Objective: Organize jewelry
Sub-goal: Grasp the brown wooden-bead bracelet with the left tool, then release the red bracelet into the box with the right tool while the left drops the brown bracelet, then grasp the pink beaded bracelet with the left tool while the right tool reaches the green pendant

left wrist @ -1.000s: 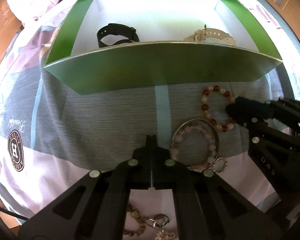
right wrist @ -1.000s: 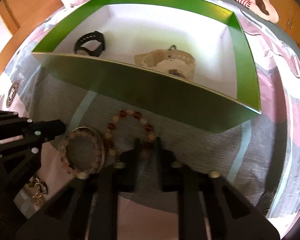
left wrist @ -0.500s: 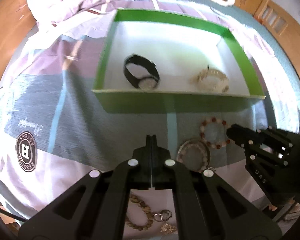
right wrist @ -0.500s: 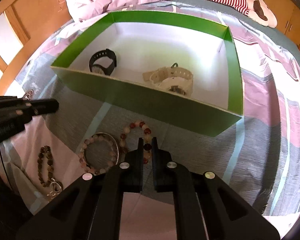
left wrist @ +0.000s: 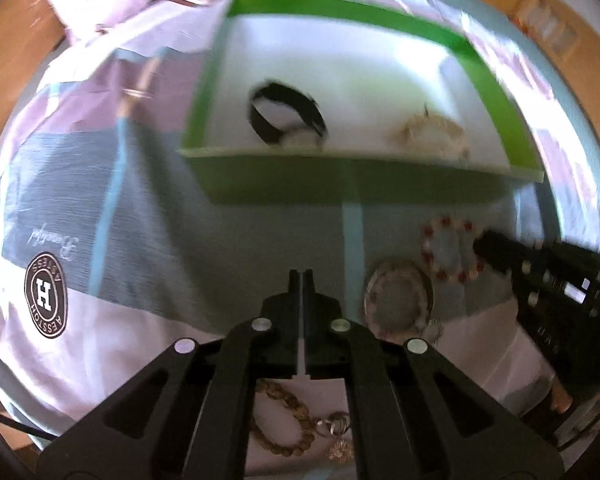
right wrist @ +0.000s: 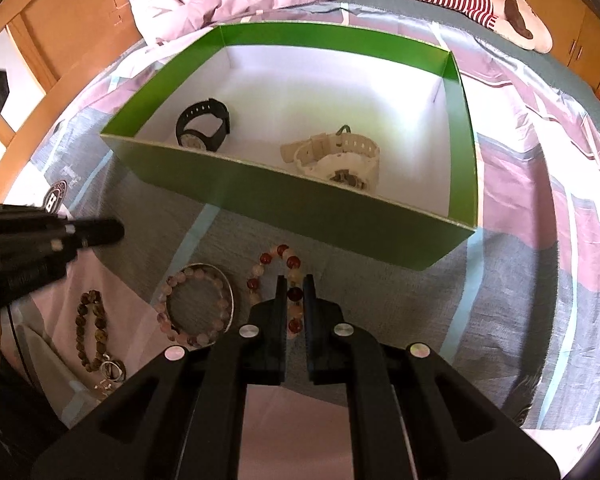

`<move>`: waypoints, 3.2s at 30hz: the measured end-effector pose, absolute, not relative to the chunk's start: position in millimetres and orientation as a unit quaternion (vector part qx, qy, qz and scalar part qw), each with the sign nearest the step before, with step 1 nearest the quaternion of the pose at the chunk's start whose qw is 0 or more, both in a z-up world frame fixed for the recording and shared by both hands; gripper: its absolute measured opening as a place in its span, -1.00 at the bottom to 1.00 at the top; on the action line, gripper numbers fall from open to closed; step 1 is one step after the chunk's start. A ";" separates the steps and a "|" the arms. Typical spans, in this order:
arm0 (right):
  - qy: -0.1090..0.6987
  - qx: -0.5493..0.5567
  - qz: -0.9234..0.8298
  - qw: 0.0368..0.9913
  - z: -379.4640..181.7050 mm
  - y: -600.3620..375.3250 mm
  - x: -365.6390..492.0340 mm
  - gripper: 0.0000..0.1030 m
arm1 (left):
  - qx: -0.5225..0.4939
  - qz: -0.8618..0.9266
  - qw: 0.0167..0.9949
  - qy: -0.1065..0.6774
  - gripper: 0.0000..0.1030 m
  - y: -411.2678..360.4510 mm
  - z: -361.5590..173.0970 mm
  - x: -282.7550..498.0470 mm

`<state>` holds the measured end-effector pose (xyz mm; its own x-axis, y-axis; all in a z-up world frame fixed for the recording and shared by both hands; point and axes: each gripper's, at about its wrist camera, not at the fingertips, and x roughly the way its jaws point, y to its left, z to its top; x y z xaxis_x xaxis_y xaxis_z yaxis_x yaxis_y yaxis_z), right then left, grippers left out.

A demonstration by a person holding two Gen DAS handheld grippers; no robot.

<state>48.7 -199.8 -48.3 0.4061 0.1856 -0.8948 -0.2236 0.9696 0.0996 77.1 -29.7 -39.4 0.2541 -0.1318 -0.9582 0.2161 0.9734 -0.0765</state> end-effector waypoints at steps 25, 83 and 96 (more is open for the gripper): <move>0.553 -0.057 0.114 0.823 -75.5 -181.1 49.5 -0.86 | 0.119 -0.109 0.778 0.607 -0.79 -1.2 -67.8 24.3; 0.572 -0.085 0.214 0.787 -65.4 -152.7 -21.4 -0.39 | 0.038 -0.157 0.762 0.627 -0.74 -65.4 -79.2 71.3; 0.561 -0.054 0.146 0.813 -63.6 -178.5 -3.5 -0.45 | 0.029 -0.116 0.787 0.605 -0.81 -33.0 -64.0 81.7</move>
<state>-3.5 -178.5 -63.6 0.3266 0.1772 -0.9284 -0.2990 0.9512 0.0764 81.7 -33.0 -64.0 0.2406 -0.1486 -0.9592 0.2179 0.9713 -0.0958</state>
